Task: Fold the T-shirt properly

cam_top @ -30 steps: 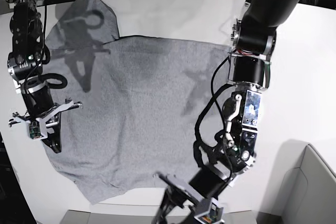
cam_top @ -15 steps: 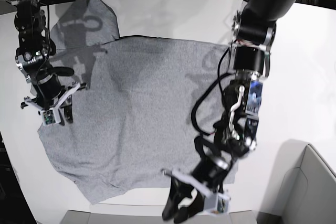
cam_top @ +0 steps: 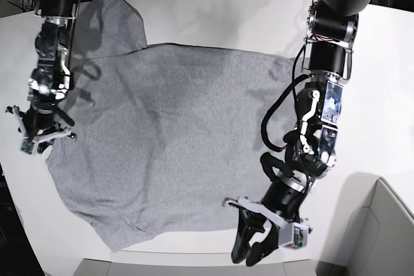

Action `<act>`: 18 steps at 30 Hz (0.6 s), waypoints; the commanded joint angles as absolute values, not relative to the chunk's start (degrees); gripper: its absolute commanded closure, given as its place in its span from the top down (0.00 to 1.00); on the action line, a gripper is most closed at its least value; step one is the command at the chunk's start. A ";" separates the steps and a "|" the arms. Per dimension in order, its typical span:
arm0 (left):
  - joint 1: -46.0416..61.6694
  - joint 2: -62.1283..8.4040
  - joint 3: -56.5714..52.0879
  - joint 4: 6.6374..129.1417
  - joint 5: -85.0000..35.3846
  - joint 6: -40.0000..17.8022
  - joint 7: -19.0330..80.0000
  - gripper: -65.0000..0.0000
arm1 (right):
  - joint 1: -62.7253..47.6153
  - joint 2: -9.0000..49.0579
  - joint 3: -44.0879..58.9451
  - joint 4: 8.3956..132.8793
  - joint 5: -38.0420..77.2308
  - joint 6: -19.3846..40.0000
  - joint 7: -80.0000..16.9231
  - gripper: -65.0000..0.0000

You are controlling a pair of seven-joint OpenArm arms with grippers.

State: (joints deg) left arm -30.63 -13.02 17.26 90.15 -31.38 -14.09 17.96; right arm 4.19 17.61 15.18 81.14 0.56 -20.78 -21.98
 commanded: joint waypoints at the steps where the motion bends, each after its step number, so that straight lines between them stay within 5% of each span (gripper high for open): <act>1: -32.92 -12.97 18.24 90.86 -31.78 -14.29 16.75 0.28 | 5.49 18.86 13.14 81.01 -2.95 -22.55 -18.86 0.21; 8: -35.30 -7.16 23.96 85.67 -31.78 -12.09 16.66 0.28 | 1.98 19.91 -2.24 93.41 -16.57 -27.82 -18.15 0.21; 12: -33.36 1.98 29.67 84.70 -31.34 -3.21 16.75 0.28 | 3.03 17.71 -8.75 101.49 -16.04 -27.30 -18.15 0.21; 18: -28.62 5.93 38.99 84.62 -31.16 16.31 16.66 0.26 | 9.36 12.70 -15.87 103.52 -2.24 -16.40 -19.21 0.21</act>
State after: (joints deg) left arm -28.45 5.48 38.85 84.05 -32.53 17.34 16.23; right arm 6.50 12.99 -16.19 101.82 -0.84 -15.79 -23.16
